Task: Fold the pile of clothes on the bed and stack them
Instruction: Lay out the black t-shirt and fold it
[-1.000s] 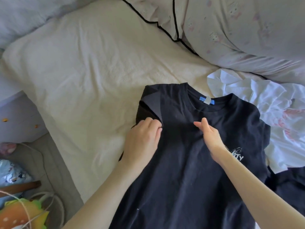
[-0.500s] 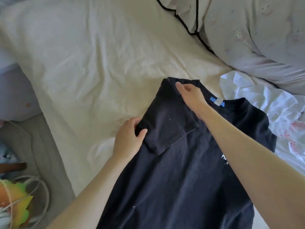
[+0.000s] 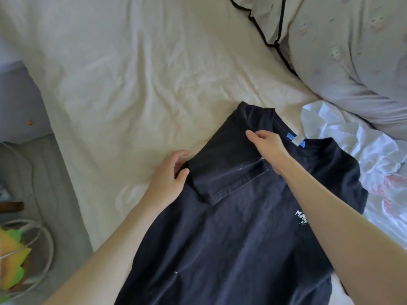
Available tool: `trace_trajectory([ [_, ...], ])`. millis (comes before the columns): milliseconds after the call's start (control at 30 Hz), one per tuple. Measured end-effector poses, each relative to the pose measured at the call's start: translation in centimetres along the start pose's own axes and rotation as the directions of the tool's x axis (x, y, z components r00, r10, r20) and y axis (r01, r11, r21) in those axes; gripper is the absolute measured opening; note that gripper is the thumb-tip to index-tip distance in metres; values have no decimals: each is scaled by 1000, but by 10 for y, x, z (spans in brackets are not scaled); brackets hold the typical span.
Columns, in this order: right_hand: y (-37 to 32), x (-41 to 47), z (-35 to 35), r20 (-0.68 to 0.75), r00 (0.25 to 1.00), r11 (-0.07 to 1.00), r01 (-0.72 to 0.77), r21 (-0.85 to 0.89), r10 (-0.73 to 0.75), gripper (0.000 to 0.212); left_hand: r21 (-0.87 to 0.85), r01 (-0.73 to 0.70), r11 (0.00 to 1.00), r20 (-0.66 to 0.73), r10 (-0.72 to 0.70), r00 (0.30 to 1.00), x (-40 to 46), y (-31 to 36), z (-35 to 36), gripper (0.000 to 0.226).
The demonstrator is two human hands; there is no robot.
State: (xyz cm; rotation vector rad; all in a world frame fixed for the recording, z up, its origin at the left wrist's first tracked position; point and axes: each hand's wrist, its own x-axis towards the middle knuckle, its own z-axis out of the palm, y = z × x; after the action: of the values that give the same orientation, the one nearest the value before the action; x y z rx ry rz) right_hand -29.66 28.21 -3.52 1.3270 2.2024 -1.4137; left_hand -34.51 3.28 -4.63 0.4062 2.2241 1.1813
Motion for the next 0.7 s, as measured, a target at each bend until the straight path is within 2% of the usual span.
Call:
trace_trajectory([
  [67,-8,5,0,68,997,998,-45,41,42,37,178,-149,973,98,133,986,-2,-1,0,59],
  [100,-11,6,0,84,994,994,-70,80,63,46,300,-219,928,141,184,973,-3,-2,0,66],
  [133,-13,5,0,93,992,989,-95,113,84,56,408,-269,873,156,223,962,-4,-1,-1,69],
  [200,-6,-1,-3,118,989,990,-96,106,84,61,536,-336,775,151,303,941,-6,3,-2,66],
  [300,17,-19,-9,124,992,996,-25,-87,35,73,569,-479,669,188,461,867,-10,3,-4,51],
  [367,33,-27,-13,88,996,984,38,-175,-23,78,603,-549,578,229,534,814,-15,-1,0,49],
  [433,42,-30,-18,87,995,976,73,-207,-56,81,625,-610,488,300,571,764,-21,-4,8,64],
  [500,45,-31,-23,163,986,983,52,-177,-22,87,639,-638,431,353,572,740,-25,-2,15,81],
  [600,47,-30,-29,293,956,982,28,-185,28,90,646,-650,400,385,564,730,-23,4,23,79],
  [700,51,-31,-34,274,961,996,-22,-83,44,66,606,-659,445,373,573,730,-21,11,27,47],
])
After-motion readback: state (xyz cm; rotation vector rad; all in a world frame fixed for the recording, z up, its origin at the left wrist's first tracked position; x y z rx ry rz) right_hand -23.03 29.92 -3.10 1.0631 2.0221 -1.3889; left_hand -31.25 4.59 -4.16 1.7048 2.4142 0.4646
